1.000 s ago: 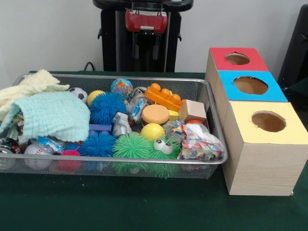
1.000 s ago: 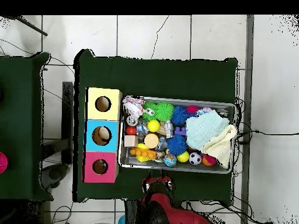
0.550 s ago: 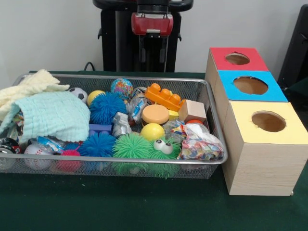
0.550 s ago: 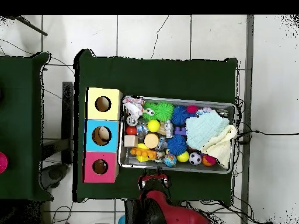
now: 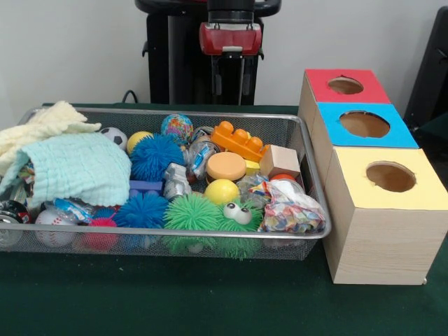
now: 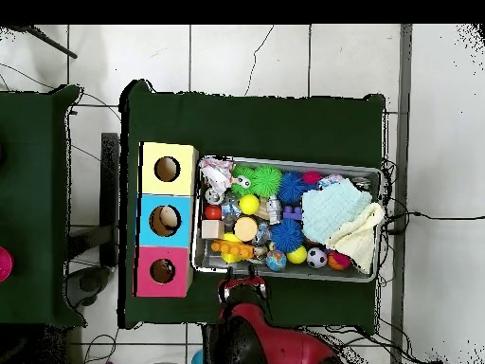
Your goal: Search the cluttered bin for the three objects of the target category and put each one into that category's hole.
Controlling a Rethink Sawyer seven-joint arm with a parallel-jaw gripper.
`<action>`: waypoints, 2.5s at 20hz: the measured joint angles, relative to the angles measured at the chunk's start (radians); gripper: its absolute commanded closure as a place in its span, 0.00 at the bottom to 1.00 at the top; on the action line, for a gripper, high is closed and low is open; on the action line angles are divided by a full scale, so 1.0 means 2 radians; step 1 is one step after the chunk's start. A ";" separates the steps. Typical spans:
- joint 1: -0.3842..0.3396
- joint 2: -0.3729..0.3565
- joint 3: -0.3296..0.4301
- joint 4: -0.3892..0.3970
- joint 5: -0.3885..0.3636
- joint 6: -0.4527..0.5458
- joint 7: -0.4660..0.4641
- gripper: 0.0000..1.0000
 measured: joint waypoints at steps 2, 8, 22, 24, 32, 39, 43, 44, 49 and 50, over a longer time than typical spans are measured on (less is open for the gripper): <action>0.000 0.008 0.003 -0.004 0.000 0.000 0.000 0.00; 0.003 0.032 0.003 -0.012 0.000 -0.001 0.000 0.00; 0.017 0.125 0.002 -0.068 0.001 -0.065 0.000 0.00; 0.017 0.136 0.002 -0.074 0.001 -0.073 0.000 0.00; 0.017 0.169 -0.003 -0.092 0.001 -0.080 0.000 0.00; 0.020 0.185 -0.007 -0.099 0.001 -0.088 0.000 0.00; 0.022 0.189 -0.008 -0.100 0.001 -0.101 0.000 0.00; 0.022 0.190 -0.009 -0.100 0.001 -0.104 0.000 0.00; 0.022 0.198 -0.009 -0.103 -0.002 -0.126 0.000 0.00; 0.022 0.198 -0.009 -0.104 -0.003 -0.128 0.000 0.00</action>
